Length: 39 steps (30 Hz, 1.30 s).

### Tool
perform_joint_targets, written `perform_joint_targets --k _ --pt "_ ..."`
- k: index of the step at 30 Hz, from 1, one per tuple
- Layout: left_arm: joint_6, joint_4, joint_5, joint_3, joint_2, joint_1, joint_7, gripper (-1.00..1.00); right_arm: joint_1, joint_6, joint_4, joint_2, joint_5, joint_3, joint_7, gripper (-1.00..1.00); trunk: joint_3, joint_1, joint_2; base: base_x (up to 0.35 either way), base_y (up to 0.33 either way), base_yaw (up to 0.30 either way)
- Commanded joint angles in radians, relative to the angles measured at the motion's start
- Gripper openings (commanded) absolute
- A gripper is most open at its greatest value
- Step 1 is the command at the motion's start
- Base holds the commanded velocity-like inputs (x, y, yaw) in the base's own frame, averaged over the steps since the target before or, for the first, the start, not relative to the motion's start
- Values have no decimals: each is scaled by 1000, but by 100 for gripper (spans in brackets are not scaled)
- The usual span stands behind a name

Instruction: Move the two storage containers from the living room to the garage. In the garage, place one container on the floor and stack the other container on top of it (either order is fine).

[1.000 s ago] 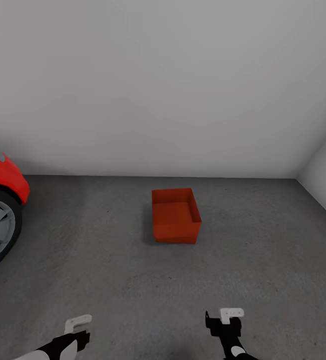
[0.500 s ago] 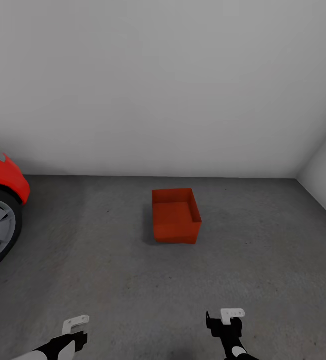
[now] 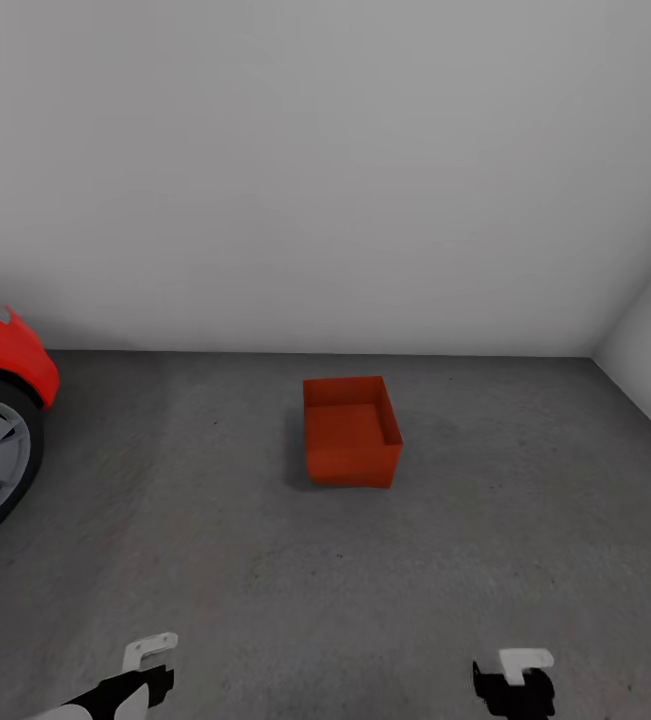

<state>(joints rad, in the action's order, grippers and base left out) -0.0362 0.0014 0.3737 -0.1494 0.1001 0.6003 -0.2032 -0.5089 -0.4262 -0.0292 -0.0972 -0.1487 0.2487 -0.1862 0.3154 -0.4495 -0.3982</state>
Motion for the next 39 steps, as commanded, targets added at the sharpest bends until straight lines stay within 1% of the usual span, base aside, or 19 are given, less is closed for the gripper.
perform_joint_targets --k 1,3,4,5,8,10,14,16,18,20,22,27,32,35,36,37,38,39 --pt "-4 0 6 -9 0 0 -2 100 6 -1 -3 -3 -9 10 0 100 2 -1 -2 0 0 0" --pt "-3 0 6 -9 0 -15 -2 100 55 31 -4 -10 -9 10 0 100 2 -1 -2 0 0 0" --pt "-3 0 5 -9 0 -20 -1 100 69 42 -4 -11 -9 10 1 100 2 -1 -2 0 0 0" --pt "-2 0 5 -9 0 -32 -1 100 98 67 -4 -12 -9 10 1 100 2 -1 -2 0 0 0" --pt "-3 0 3 -9 -4 -61 -1 100 168 146 -4 -7 -8 10 9 100 2 -1 -2 0 0 0" --pt "-5 0 3 -10 -6 -75 -1 100 193 180 -5 -3 -7 10 13 100 2 -1 -2 0 0 0" --pt "-4 0 2 -10 -10 -92 -1 100 235 217 -5 5 -7 10 15 100 2 -1 -2 0 0 0" --pt "-3 0 2 -10 -12 -99 -1 100 259 224 -5 22 -7 10 15 100 1 -1 -2 0 0 0" --pt "2 -1 -2 -12 -17 -129 0 100 292 222 -5 54 -11 9 15 100 0 -1 -2 0 0 0" --pt "5 -1 -4 -12 -23 -150 1 100 311 222 -5 71 -13 9 15 100 -3 -1 -2 0 0 0" --pt "7 -1 -5 -12 -27 -169 2 100 327 220 -5 83 -14 8 16 100 -5 -1 -2 0 0 0" --pt "9 -1 -6 -13 -31 -207 2 100 346 219 -5 108 -16 7 16 100 -13 -1 -2 0 0 0" --pt "21 -1 -7 -13 -33 -238 8 100 361 218 -5 116 -14 6 16 100 -21 -1 -2 0 0 0" --pt "25 -1 -6 -13 -34 -248 34 100 379 217 -5 116 -13 6 18 100 -26 -1 -2 0 0 0" --pt "24 -1 -5 -12 -34 -255 74 100 388 216 -5 112 -15 4 35 100 -27 -1 -2 0 0 0" --pt "25 -1 -5 -12 -34 -259 88 100 390 216 -5 111 -17 4 44 100 -29 -1 -2 0 0 0" --pt "25 -1 -6 -13 -34 -268 112 100 392 216 -5 109 -23 3 68 100 -31 -1 -2 0 0 0" --pt "26 -1 -7 -13 -34 -273 121 100 393 216 -5 108 -28 3 80 100 -32 -1 -2 0 0 0"
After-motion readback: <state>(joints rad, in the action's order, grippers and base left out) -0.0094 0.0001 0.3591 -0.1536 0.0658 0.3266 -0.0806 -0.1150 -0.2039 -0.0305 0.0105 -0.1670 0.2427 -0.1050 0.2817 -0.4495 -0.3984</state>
